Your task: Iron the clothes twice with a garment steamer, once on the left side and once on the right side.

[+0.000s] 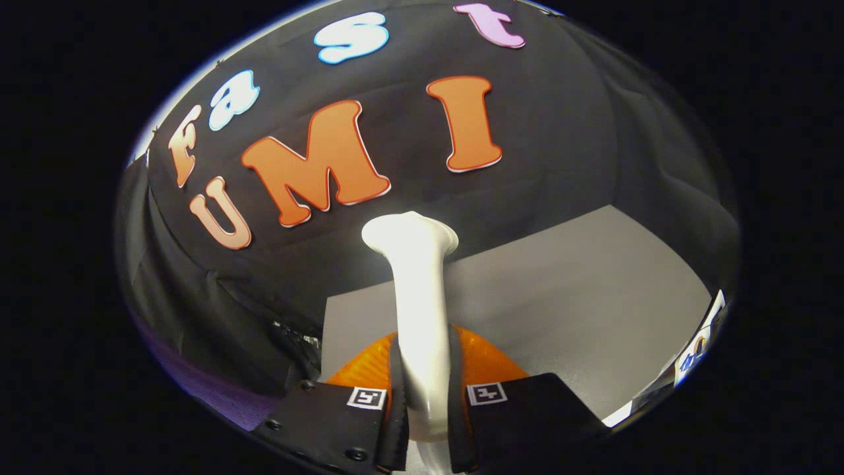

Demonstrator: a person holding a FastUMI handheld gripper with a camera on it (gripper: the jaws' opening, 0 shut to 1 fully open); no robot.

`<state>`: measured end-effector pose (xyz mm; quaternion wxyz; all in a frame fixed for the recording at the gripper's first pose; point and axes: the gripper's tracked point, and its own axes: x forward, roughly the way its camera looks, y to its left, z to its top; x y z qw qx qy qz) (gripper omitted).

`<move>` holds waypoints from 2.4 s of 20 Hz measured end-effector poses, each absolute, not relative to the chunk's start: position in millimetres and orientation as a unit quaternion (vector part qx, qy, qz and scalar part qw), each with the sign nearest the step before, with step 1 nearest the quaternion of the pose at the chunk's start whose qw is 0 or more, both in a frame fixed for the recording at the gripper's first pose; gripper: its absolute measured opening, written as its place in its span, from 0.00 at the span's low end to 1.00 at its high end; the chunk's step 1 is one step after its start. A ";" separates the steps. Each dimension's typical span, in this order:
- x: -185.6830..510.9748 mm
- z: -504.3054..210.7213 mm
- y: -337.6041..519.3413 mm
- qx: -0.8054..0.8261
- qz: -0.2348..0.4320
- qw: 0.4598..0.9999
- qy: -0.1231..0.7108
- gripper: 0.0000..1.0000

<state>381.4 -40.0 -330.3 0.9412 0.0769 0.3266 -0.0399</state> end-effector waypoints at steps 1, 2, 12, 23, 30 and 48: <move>372.0 -319.2 -40.9 0.069 -0.039 0.945 0.317 0.31; 360.2 -306.0 -38.3 0.068 -0.035 0.949 0.307 0.31; 240.6 -151.2 -5.6 0.067 -0.050 0.981 0.174 0.31; 118.7 -76.6 62.6 0.029 -0.079 0.993 0.083 0.31; 45.9 -66.1 128.7 0.028 -0.079 0.995 0.049 0.31; 35.1 -131.5 260.9 -0.012 -0.058 0.996 0.066 0.30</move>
